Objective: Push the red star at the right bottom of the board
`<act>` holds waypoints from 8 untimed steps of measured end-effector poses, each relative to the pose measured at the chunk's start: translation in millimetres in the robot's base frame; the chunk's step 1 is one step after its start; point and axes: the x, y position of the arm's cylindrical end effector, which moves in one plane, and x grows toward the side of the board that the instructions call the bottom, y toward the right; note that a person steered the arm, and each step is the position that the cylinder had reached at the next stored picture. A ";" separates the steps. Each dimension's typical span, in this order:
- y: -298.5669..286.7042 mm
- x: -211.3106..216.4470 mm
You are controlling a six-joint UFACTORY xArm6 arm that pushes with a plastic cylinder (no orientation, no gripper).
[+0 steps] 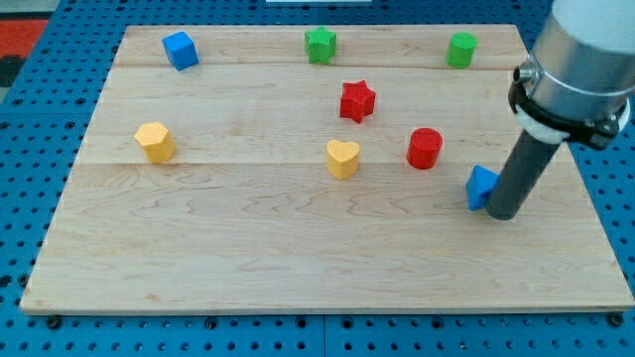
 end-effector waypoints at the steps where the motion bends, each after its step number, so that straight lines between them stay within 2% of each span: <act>1: 0.2 -29.8; 2: 0.2 -54.7; 4: 35.2 -40.7; 5: 73.2 -39.2; 6: 59.0 -29.3; 7: -2.3 -9.6; 8: -95.1 -2.8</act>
